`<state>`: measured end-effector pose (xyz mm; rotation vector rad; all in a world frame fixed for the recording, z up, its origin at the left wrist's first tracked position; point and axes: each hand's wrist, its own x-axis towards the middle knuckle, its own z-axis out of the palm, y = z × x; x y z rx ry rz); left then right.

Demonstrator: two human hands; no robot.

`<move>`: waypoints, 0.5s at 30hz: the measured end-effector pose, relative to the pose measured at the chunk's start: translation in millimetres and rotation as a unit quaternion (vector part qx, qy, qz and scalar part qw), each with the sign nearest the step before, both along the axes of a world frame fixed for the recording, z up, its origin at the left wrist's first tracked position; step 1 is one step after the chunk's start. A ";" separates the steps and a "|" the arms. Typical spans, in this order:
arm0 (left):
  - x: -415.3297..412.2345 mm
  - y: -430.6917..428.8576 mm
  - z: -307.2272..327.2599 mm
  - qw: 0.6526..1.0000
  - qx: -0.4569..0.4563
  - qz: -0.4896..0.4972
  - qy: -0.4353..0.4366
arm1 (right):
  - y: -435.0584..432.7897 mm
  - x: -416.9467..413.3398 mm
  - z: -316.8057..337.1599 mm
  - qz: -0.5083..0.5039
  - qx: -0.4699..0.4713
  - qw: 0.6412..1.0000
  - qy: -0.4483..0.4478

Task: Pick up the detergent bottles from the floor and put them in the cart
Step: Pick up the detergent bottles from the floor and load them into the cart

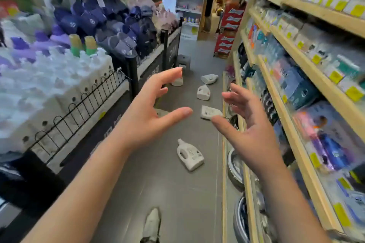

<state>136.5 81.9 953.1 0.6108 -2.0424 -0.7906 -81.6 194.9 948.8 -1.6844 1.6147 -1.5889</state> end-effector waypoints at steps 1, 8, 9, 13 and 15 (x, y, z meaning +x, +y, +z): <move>-5.2 -21.7 -3.9 1.000 0.001 -0.006 0.005 | -17.3 -2.9 0.1 -0.005 0.005 1.000 0.002; -27.9 -173.1 -2.8 0.999 0.032 -0.030 0.022 | -160.5 -18.2 22.2 -0.025 0.034 0.999 0.011; -31.7 -192.4 -2.4 0.998 0.036 -0.034 0.023 | -178.8 -20.6 23.9 -0.028 0.036 0.999 0.014; -54.7 -258.0 -8.9 0.998 0.044 -0.048 0.027 | -243.5 -36.3 21.2 -0.033 0.043 0.998 0.023; -68.4 -282.1 -15.8 0.997 0.050 -0.054 0.022 | -268.0 -47.4 15.6 -0.031 0.049 0.998 0.026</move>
